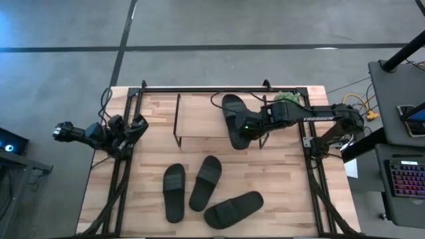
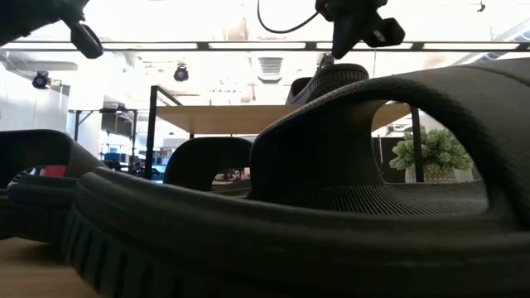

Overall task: Pick and place slides into the shelf
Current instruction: Put the black slide on the shelf

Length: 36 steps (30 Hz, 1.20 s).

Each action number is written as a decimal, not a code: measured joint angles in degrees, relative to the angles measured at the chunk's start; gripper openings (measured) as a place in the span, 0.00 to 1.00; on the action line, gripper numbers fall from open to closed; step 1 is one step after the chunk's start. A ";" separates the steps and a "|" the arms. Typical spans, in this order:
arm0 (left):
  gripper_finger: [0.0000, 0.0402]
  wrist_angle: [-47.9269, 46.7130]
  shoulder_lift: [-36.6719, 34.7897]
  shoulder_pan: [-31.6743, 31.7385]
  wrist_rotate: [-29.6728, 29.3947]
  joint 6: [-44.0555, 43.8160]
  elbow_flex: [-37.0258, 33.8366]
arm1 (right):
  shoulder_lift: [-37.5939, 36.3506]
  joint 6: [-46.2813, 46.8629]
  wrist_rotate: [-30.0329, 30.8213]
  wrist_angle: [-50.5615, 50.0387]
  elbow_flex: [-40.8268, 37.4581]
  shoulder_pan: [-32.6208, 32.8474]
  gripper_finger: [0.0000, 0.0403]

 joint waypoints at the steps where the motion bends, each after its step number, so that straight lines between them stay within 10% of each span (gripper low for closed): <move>1: 0.05 -0.53 0.31 0.00 0.08 -1.18 -0.19 | -0.08 0.21 -2.47 -0.03 0.00 0.65 0.02; 16: 0.05 -6.12 6.05 0.00 1.27 -6.43 -1.23 | 0.02 27.96 -5.24 2.64 -3.41 21.43 0.26; 26: 0.05 -11.63 6.68 -0.05 7.70 -9.56 -1.59 | 3.89 39.14 -2.56 41.29 -18.61 29.10 0.48; 36: 0.05 -13.52 5.94 -0.04 10.49 -11.04 -1.63 | 12.45 43.05 -2.25 46.86 -20.58 31.36 0.50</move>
